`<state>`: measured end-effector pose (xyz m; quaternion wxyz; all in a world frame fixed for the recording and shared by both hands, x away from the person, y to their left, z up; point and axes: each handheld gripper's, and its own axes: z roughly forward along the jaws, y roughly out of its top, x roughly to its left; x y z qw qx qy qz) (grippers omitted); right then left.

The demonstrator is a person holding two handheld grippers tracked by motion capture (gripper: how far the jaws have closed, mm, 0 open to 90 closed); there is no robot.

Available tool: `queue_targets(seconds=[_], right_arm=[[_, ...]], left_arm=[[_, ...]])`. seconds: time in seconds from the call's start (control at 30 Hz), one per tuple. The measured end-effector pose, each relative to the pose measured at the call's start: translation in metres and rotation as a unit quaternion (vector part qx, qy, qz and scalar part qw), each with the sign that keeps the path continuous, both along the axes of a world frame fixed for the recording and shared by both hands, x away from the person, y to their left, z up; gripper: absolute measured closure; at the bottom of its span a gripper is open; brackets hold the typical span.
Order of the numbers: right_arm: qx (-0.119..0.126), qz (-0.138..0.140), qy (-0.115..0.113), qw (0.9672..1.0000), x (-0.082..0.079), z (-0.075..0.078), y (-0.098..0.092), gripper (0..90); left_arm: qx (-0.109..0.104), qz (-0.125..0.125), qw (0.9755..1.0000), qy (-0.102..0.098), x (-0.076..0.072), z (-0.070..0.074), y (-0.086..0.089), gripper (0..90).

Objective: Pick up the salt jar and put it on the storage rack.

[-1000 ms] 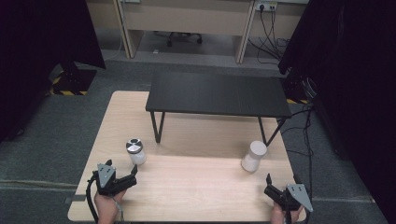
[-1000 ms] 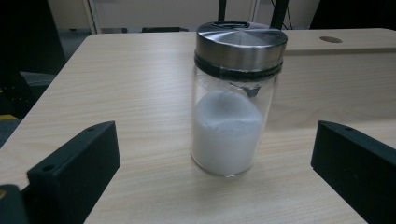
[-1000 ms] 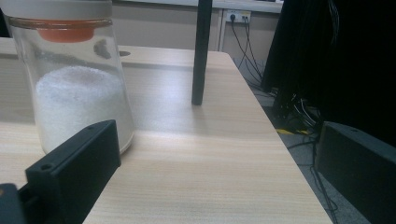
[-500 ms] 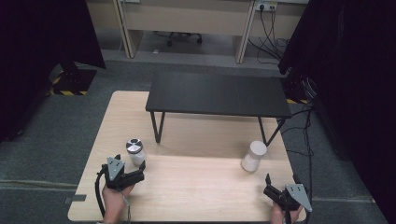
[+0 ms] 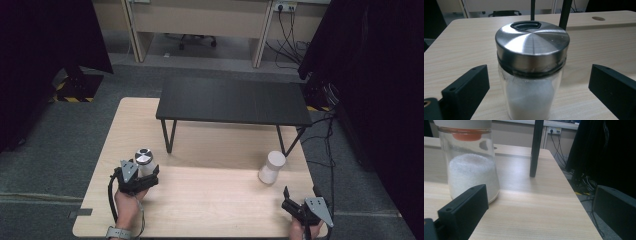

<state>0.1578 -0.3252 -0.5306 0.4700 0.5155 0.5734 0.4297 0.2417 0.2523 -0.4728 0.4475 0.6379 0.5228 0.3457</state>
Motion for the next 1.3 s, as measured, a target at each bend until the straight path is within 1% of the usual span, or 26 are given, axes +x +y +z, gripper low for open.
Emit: queue_targets(seconds=[0.07,0.13,0.3,0.33,0.37,0.43,0.47,0.5,0.67,0.77,0.93,1.07,1.3], right_arm=[[-0.001,0.000,-0.001,1.0000,0.000,0.000,0.000,0.3],[-0.001,0.000,-0.002,1.0000,0.000,0.000,0.000,0.3],[0.000,0.001,-0.002,1.0000,-0.001,-0.001,0.000,0.3],[-0.001,0.002,-0.003,1.0000,-0.001,-0.001,0.000,0.3],[-0.001,0.002,-0.003,1.0000,-0.001,-0.001,0.000,0.3],[-0.002,0.002,-0.003,1.0000,-0.001,-0.001,0.000,0.3],[-0.002,0.002,-0.004,1.0000,-0.001,-0.001,0.000,0.3],[-0.002,0.001,-0.005,1.0000,-0.001,-0.001,0.000,0.3],[0.002,-0.004,-0.012,0.9999,-0.003,-0.003,0.001,0.3],[0.000,-0.003,-0.012,0.9999,-0.003,-0.003,0.001,0.3],[-0.002,-0.002,-0.009,1.0000,-0.002,-0.002,0.001,0.3],[-0.003,-0.004,-0.010,0.9999,-0.002,-0.003,0.002,0.3],[-0.004,-0.003,-0.007,1.0000,-0.002,-0.002,0.002,0.3]], left_arm=[[0.007,0.002,1.0000,0.006,0.006,0.001,-0.003,4.4],[0.007,0.004,0.9999,0.008,0.008,0.001,-0.004,6.4],[0.006,0.008,0.9999,0.009,0.012,0.001,-0.004,10.6],[0.010,0.008,0.9999,0.011,0.013,0.002,-0.004,11.5],[0.010,0.008,0.9999,0.011,0.013,0.002,-0.004,12.8],[0.009,0.008,0.9998,0.016,0.015,0.003,-0.004,13.2],[0.009,0.008,0.9998,0.018,0.015,0.004,-0.004,17.6],[0.010,0.008,0.9997,0.018,0.016,0.004,-0.004,19.7],[0.012,0.009,0.9996,0.024,0.017,0.002,-0.005,21.7],[0.011,0.012,0.9996,0.023,0.016,0.002,-0.006,23.7],[0.016,0.014,0.9995,0.022,0.015,0.002,-0.008,25.9],[0.011,0.013,0.9995,0.025,0.017,0.003,-0.004,29.8],[0.012,0.013,0.9995,0.026,0.018,0.002,-0.005,30.5]])
